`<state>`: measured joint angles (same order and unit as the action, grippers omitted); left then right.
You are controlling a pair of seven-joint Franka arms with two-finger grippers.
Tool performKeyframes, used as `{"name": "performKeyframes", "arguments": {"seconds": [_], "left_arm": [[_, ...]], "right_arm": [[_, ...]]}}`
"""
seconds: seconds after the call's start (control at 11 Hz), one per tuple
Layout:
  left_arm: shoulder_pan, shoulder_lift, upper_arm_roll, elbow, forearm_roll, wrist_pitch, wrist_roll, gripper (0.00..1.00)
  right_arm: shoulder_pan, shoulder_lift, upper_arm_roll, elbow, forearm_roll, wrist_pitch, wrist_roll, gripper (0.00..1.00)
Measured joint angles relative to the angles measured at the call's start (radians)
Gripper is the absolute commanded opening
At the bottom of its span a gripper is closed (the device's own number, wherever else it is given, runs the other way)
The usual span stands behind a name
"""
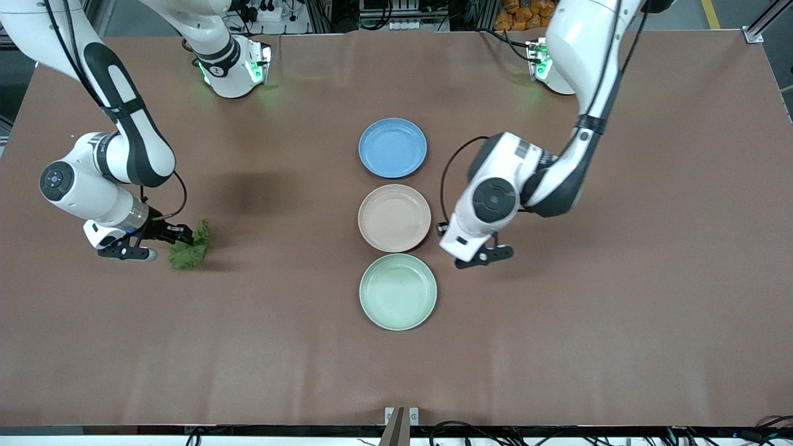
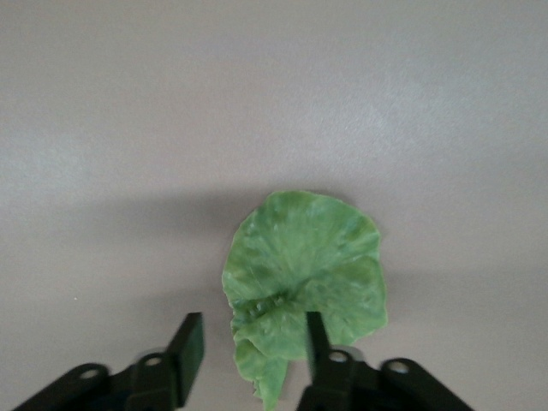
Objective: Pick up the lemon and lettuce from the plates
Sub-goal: 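Release the lettuce on the table while the left gripper carries the lemon away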
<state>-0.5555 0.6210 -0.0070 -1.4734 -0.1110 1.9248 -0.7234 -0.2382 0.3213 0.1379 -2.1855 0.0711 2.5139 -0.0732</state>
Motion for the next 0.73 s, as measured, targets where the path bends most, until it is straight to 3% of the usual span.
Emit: {"name": "performKeyframes", "arguments": {"seconds": [0.27,0.73], "left_arm": [[0.099,-0.067,0.001,-0.073,0.028,-0.032,0.142,0.0],[0.316,-0.269,0.002,-0.309,0.051,-0.042,0.494,0.0]], "right_arm": [[0.001,-0.043,0.003,0.074,0.0,-0.155,-0.003,1.0],[0.024,-0.117,0.015,0.275,0.0,-0.509,-0.006,1.0]]}}
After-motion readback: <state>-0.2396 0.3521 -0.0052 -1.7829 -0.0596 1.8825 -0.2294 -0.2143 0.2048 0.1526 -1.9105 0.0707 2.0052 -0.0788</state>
